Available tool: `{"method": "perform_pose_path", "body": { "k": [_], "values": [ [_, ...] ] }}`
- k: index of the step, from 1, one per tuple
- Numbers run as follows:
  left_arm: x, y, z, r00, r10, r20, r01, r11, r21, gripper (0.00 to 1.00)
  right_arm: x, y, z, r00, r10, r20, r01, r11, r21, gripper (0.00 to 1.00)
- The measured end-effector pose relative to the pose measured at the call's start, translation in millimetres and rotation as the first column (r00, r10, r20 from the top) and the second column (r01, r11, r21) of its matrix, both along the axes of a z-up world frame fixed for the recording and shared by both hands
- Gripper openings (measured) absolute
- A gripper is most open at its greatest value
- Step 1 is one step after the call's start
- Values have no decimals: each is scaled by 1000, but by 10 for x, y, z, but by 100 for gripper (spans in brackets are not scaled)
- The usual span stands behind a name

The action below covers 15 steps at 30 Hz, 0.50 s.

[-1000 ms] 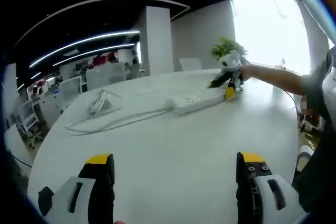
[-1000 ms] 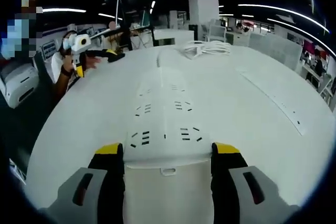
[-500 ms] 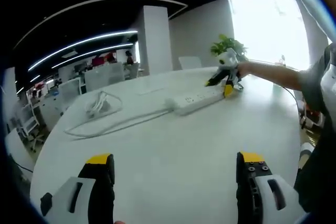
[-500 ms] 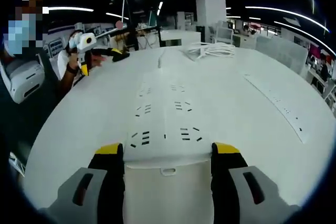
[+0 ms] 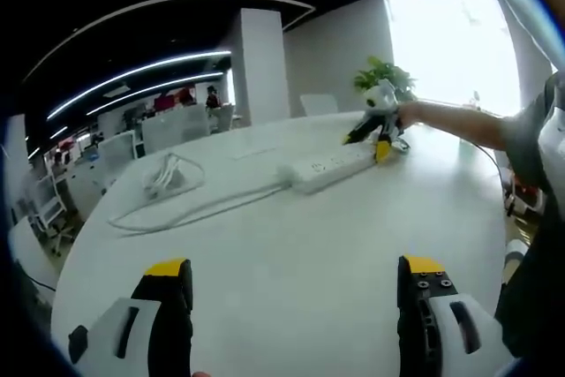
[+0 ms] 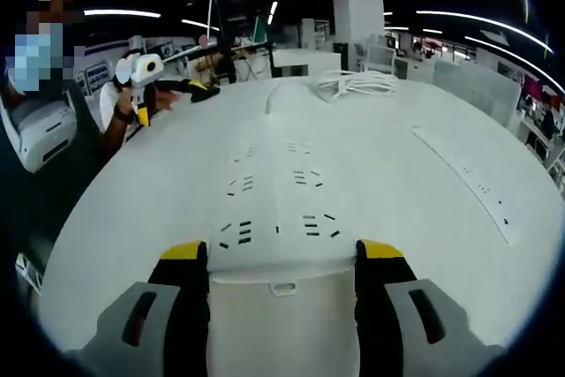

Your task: Straighten the power strip on the desk, plug the charger into it

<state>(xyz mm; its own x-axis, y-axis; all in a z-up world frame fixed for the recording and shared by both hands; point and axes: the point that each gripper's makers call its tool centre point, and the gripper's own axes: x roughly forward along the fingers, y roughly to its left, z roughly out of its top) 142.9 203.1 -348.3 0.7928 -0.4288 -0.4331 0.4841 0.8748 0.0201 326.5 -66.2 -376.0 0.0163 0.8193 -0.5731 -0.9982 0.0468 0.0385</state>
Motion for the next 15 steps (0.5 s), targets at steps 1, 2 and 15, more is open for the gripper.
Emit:
{"method": "perform_pose_path", "body": {
  "k": [1,2,15],
  "values": [
    [-1,0,1,1000,0,0,0,1000,1,99,1,-1,0,1000,0,0,0,1000,-1,66],
    [-3,0,3,1000,0,0,0,1000,2,99,1,-2,1,1000,0,1,0,1000,-2,66],
    [-30,12,13,1000,2,5,-2,1000,1,99,-4,64,19,994,-87,-71,90,995,40,100]
  ]
}}
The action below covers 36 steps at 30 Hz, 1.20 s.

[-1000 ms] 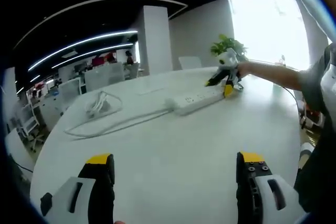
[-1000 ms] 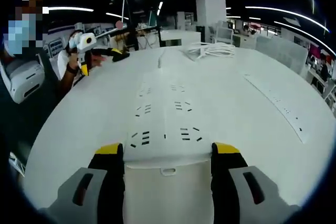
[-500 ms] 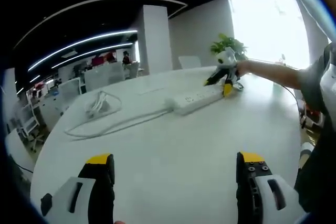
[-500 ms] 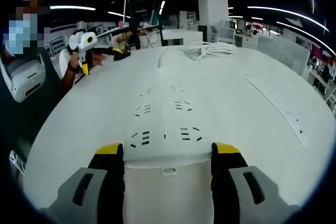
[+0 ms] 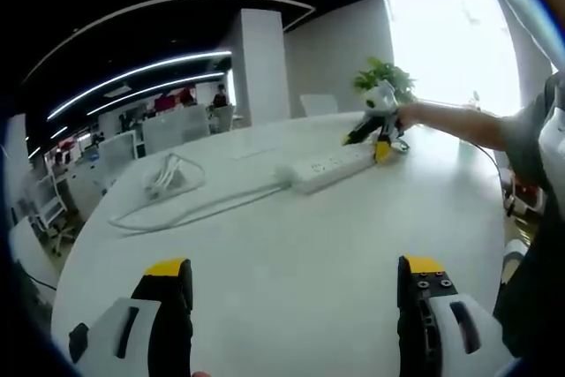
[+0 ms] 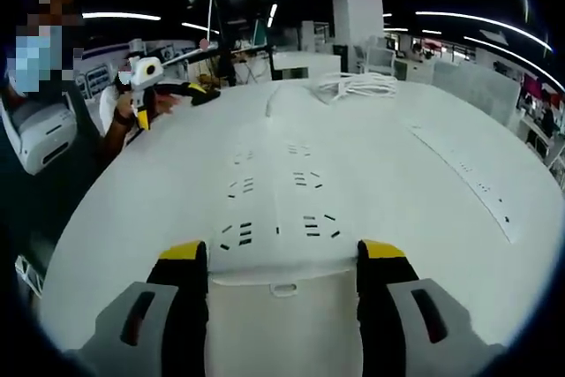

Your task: Straighten the power strip on the desk, plug the charger into it

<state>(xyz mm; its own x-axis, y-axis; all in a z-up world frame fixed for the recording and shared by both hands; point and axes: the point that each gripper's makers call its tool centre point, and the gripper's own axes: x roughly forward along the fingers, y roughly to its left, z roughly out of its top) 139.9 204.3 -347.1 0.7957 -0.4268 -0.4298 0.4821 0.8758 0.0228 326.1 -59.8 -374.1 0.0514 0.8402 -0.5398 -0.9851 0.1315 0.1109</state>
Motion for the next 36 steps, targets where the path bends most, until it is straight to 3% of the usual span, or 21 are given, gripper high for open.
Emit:
{"method": "perform_pose_path", "body": {
  "k": [1,4,15,24,32,36],
  "values": [
    [-7,-2,5,1000,0,0,0,1000,0,99,0,-4,0,999,36,24,-35,999,-4,100],
    [-14,-5,18,1000,0,4,0,1000,-1,99,9,-26,-53,999,29,41,-27,999,-44,100],
    [-71,-28,72,1000,-3,17,3,1000,2,99,24,-91,97,997,-10,80,11,1000,-13,100],
    [-114,-65,113,999,-8,31,8,1000,-3,99,100,-294,325,979,-154,132,148,987,59,100],
    [-143,-98,135,999,-20,38,20,1000,-8,99,-22,-465,416,963,-223,153,214,974,73,100],
    [-166,-109,141,999,-26,39,26,1000,-6,99,-1,-571,472,940,-294,175,279,955,104,100]
  ]
}}
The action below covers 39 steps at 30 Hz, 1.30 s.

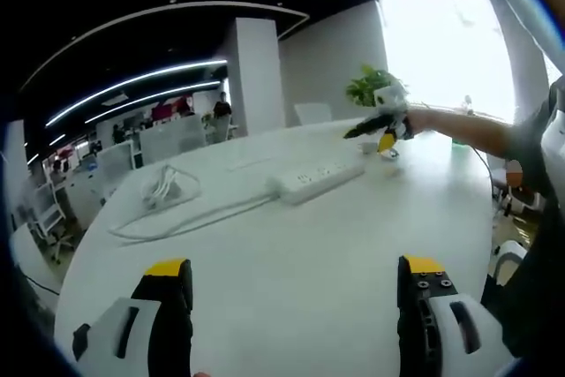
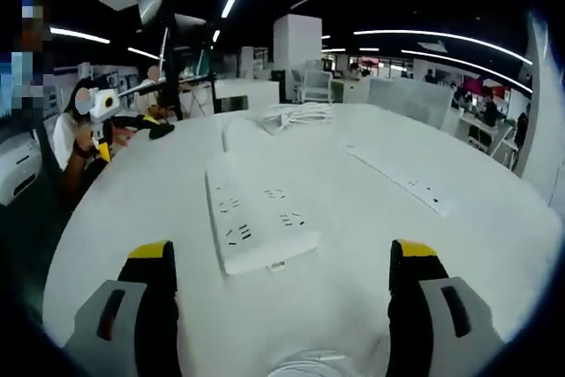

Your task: Straighten the power strip on the desk, plug the charger into it

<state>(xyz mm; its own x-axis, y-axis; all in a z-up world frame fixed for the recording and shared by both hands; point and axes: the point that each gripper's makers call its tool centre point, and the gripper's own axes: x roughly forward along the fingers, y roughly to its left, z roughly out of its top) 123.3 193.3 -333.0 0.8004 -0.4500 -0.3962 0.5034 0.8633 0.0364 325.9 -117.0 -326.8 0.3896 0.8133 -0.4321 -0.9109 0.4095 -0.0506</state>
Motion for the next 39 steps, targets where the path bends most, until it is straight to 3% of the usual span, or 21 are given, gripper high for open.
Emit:
{"method": "perform_pose_path", "body": {
  "k": [15,25,31,39],
  "values": [
    [-34,-50,52,1000,-14,9,14,1000,4,99,-255,-585,222,984,-166,60,162,984,68,100],
    [-38,-89,39,1000,-26,6,26,1000,0,99,-437,-995,342,956,-285,66,276,954,120,99],
    [-31,-79,34,1000,-26,5,26,1000,5,99,-617,-1198,301,945,-320,61,309,941,141,98],
    [-33,-88,48,1000,-29,10,29,1000,3,99,-812,-1544,300,912,-408,51,395,903,167,97]
  ]
}}
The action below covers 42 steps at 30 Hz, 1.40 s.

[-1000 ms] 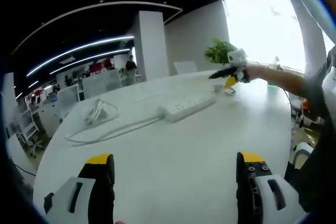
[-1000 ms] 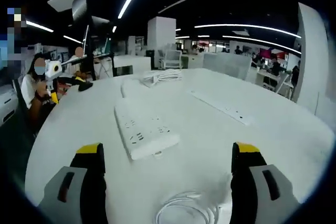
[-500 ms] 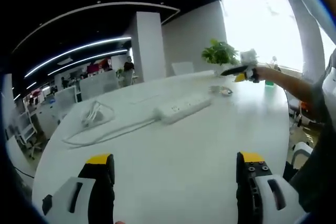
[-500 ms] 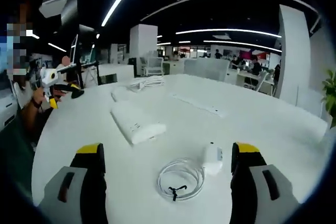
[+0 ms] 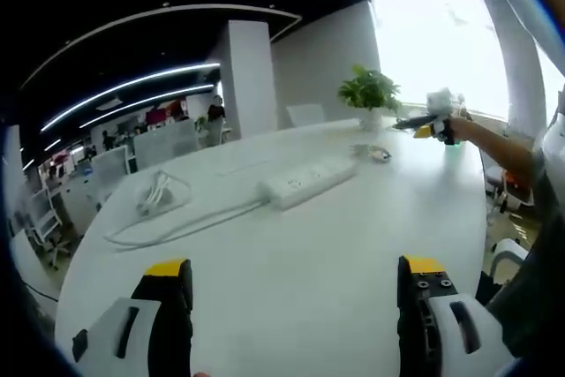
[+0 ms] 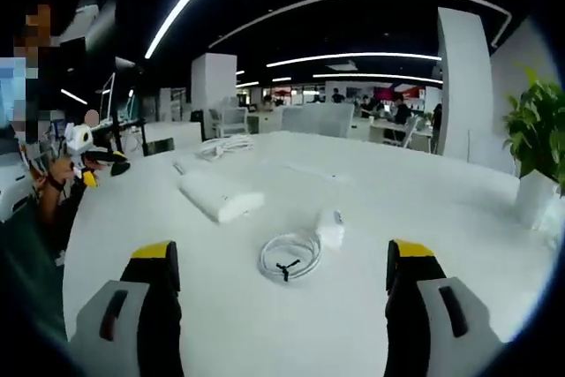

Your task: Straighten the power strip on the desk, plug the charger into it

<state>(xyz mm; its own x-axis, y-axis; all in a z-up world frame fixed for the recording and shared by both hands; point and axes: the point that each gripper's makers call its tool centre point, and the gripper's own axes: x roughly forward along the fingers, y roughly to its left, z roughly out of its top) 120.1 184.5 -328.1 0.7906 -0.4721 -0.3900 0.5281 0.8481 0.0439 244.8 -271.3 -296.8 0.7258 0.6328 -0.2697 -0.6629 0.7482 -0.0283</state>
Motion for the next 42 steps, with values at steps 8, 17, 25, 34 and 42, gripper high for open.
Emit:
{"method": "perform_pose_path", "body": {
  "k": [8,17,25,34,42],
  "values": [
    [-3,-36,-31,1000,-15,-8,15,1000,-2,99,-144,-126,-158,998,-57,-26,58,998,30,96],
    [-6,-9,-6,1000,-12,0,12,1000,-1,99,-80,-175,-141,996,-94,-9,94,996,-2,95],
    [6,-20,-23,1000,-15,-3,15,1000,-7,99,39,-179,-169,994,-106,-12,106,994,-26,91],
    [11,9,-42,1000,-8,-5,8,1000,-14,99,292,-225,-238,982,-183,-52,185,983,22,98],
    [9,54,-48,1000,4,-5,-4,1000,-18,99,485,-302,-299,974,-211,-78,214,977,28,99]
  ]
}}
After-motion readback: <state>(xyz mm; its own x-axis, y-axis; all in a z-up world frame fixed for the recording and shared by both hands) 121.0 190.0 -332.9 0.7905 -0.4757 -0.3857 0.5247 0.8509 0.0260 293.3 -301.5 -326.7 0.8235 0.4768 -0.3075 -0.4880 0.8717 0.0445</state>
